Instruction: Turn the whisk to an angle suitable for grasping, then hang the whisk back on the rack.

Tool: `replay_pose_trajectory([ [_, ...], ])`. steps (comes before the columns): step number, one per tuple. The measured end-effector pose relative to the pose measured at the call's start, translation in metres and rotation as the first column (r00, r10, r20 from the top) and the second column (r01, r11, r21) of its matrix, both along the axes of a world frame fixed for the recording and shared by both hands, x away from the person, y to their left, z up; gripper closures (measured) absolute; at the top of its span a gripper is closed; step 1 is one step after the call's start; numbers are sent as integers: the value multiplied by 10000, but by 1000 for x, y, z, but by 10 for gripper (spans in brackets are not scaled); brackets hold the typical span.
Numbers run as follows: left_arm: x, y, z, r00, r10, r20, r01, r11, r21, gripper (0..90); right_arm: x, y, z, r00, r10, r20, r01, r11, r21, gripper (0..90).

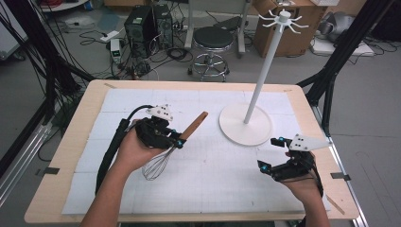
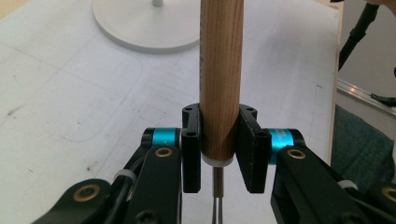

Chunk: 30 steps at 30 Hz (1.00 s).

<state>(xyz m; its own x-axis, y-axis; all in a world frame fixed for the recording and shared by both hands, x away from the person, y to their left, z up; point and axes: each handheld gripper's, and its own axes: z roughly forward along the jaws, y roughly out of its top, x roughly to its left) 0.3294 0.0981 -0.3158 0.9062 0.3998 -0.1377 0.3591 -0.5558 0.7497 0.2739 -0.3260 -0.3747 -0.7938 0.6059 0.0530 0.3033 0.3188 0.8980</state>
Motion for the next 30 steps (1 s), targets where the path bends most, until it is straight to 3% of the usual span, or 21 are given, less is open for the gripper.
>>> replay_pose_trajectory([
  [9,5,-3,19,9994,-269,198,271,9996,-91,735,0,-1,0,10000,-53,-56,53,10000,23,10],
  [13,5,-6,20,9990,-402,181,407,9988,-279,734,0,-1,-1,10000,-58,-57,58,10000,28,9],
  [17,5,-9,21,9988,-423,234,427,9989,-174,735,1,-1,-1,9999,-28,-134,28,10000,51,9],
  [23,9,-13,27,9980,-614,144,622,9957,-685,734,2,0,-3,9999,1,-134,-1,10000,37,9],
  [28,17,-19,28,9965,-835,-40,823,9879,-1317,735,1,-1,-3,9998,-12,-184,14,9999,100,9],
  [30,19,-20,29,9955,-943,-59,927,9863,-1366,734,2,0,-3,9999,8,-116,-7,9999,106,9],
])
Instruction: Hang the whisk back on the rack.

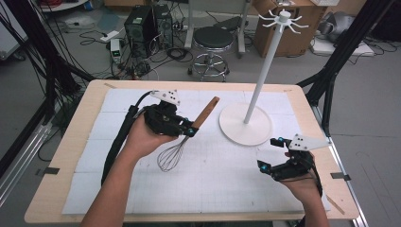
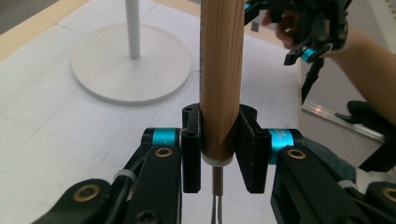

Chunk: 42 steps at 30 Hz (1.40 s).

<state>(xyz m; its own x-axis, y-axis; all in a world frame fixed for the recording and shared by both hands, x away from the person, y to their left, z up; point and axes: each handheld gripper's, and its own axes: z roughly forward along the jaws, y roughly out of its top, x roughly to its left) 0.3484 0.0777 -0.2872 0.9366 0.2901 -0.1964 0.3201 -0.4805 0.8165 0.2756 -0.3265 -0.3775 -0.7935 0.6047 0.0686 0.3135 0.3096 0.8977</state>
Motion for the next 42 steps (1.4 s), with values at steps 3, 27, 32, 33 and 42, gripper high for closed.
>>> replay_pose_trajectory([
  [3,7,-9,9,9998,-62,202,60,10000,68,734,0,1,1,10000,87,21,-87,10000,27,9],
  [27,40,-64,77,9881,-1411,618,1450,9874,-637,734,0,12,-2,9991,429,11,-429,9991,-42,9],
  [32,46,-73,86,9850,-1573,716,1613,9854,-539,734,0,11,-2,9992,407,19,-407,9992,-4,9],
  [33,47,-74,88,9840,-1632,718,1675,9841,-590,734,0,11,-2,9992,409,16,-409,9992,6,9],
  [42,64,-80,95,9865,-1511,628,1563,9837,-884,734,-1,5,0,9994,322,105,-323,9994,104,9],
])
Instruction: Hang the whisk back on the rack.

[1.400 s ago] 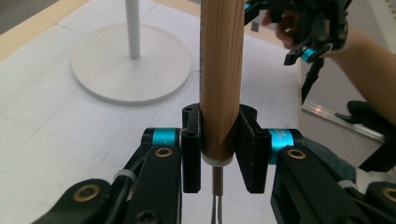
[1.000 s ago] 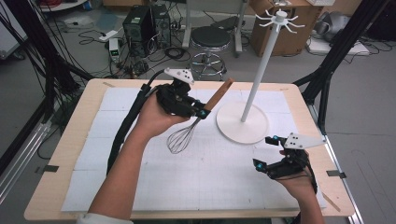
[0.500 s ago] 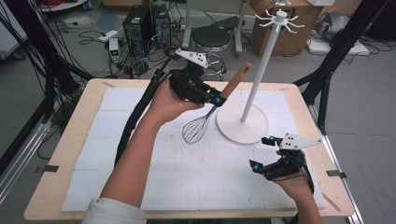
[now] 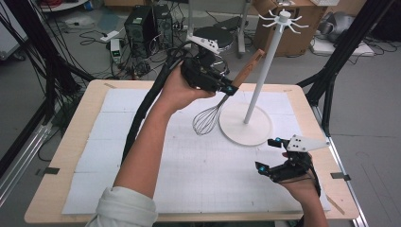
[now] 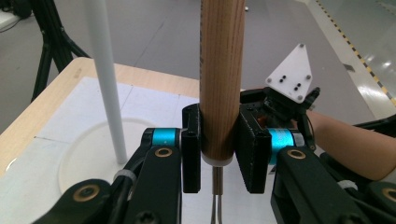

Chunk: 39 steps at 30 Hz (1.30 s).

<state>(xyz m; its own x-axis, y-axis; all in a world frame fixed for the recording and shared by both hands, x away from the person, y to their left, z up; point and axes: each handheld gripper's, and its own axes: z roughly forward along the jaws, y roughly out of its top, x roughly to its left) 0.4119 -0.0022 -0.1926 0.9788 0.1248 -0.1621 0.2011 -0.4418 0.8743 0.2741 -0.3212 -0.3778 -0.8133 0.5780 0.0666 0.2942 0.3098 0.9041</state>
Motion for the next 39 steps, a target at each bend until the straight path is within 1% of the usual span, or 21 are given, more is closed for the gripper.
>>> replay_pose_trajectory([
  [2,1,-2,2,10000,8,11,-8,10000,61,734,0,0,0,10000,-19,-30,19,10000,-5,10],
  [3,1,-4,5,9999,-57,105,55,9999,150,734,0,-1,0,10000,-14,-24,14,10000,-1,9],
  [5,2,-8,11,9999,-77,152,76,10000,23,734,0,0,0,10000,-15,-27,15,10000,6,9],
  [8,3,-17,22,9992,-208,352,204,9997,115,734,0,0,-1,10000,2,-49,-2,10000,13,9],
  [11,8,-23,29,9989,-373,272,374,9993,-24,734,-1,0,1,10000,-19,-10,19,10000,-21,9],
  [14,11,-26,33,9990,-354,288,354,9994,18,734,-3,-1,4,9999,-35,101,35,10000,45,9],
  [15,12,-29,37,9985,-437,332,438,9990,-38,734,-3,-2,5,9999,-64,125,63,10000,75,10],
  [16,13,-31,39,9980,-520,353,521,9986,2,734,-3,-3,5,9999,-48,143,47,9999,112,9],
  [18,14,-34,42,9980,-478,411,476,9988,75,734,-3,-4,4,9999,-94,116,92,9999,126,10],
  [19,15,-35,43,9983,-464,358,462,9989,67,734,-3,-5,4,9999,-88,107,87,9999,113,9],
  [21,17,-38,46,9983,-434,381,431,9990,75,734,-3,-5,3,10000,-67,72,66,9999,143,10],
  [24,20,-41,47,9983,-476,334,476,9989,-3,734,-3,-5,3,9999,-37,123,36,9999,151,10],
  [27,25,-49,46,9986,-441,308,437,9990,126,734,-4,-5,5,9999,-37,150,34,9998,200,9],
  [30,28,-53,43,9987,-445,256,442,9990,109,734,-4,-7,5,9999,-61,148,57,9997,243,9],
  [34,32,-53,41,9990,-384,225,379,9990,228,734,-5,-9,5,9999,-118,108,115,9995,296,9],
  [35,33,-52,40,9994,-281,216,276,9994,210,734,-4,-9,5,9999,-102,108,99,9995,314,10],
  [39,35,-50,40,9995,-269,133,268,9996,90,734,-4,-10,4,9998,-119,143,114,9994,321,10],
])
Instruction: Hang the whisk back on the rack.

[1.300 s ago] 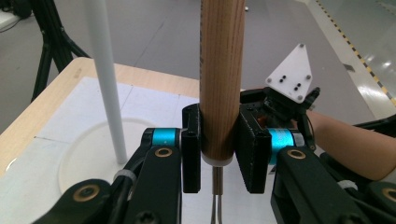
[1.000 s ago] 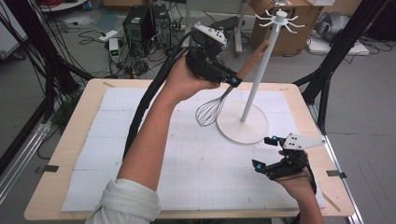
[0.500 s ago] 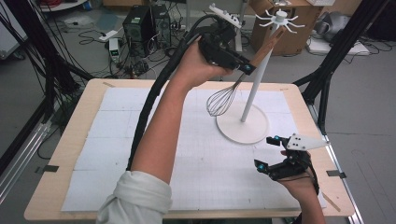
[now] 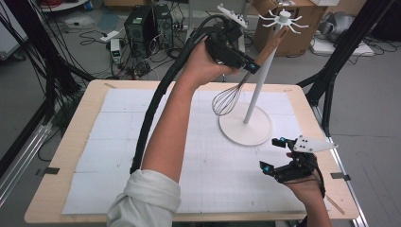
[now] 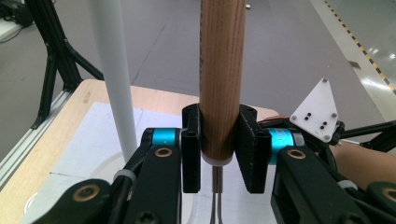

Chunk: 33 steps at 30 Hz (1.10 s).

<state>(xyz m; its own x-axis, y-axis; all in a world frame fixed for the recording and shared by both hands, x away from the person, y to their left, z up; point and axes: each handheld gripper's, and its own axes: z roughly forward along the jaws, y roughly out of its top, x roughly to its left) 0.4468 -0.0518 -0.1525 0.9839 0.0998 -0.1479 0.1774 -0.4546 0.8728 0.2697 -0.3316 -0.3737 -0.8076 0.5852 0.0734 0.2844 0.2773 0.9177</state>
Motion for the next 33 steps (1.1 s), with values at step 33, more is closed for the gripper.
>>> replay_pose_trajectory([
  [33,9,-31,-12,9996,285,18,-286,9984,484,733,-2,-4,1,10000,-67,1,67,9999,86,10],
])
